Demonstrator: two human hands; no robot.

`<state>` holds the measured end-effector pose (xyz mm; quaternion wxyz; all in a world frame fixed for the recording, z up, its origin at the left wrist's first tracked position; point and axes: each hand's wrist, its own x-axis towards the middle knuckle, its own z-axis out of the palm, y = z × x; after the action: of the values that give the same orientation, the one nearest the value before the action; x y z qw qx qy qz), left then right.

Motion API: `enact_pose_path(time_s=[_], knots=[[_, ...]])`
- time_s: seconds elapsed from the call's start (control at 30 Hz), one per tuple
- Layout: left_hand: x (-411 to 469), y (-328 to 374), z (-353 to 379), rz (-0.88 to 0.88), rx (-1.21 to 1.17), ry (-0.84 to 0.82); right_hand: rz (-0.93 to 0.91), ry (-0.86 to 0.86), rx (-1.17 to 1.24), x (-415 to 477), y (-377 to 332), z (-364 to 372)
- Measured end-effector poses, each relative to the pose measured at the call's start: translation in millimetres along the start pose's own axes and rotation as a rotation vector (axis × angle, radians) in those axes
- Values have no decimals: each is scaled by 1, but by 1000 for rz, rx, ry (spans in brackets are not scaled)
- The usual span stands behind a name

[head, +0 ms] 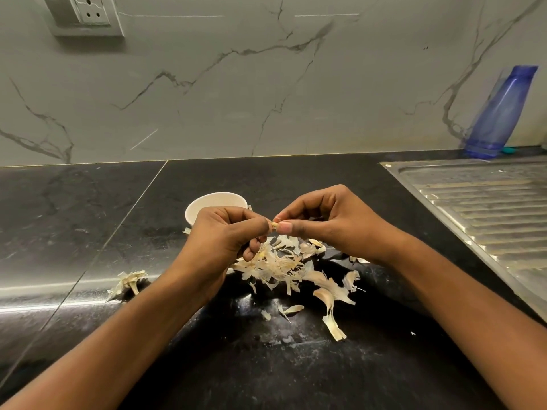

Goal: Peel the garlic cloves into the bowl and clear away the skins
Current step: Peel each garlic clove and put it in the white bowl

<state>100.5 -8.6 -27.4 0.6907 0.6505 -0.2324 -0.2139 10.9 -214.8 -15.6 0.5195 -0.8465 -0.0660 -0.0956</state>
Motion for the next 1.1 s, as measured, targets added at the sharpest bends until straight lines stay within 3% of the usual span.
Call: enact_pose_path(time_s=[0.33,0.73,1.1], knots=[[-1,1,0,19,29,3,37,-56,72,1,2,4],[-5,-1,4,87,119,8,6,16,7,3,2,7],[-3,2,3,65,86,38,92,287,329,4,-1,1]])
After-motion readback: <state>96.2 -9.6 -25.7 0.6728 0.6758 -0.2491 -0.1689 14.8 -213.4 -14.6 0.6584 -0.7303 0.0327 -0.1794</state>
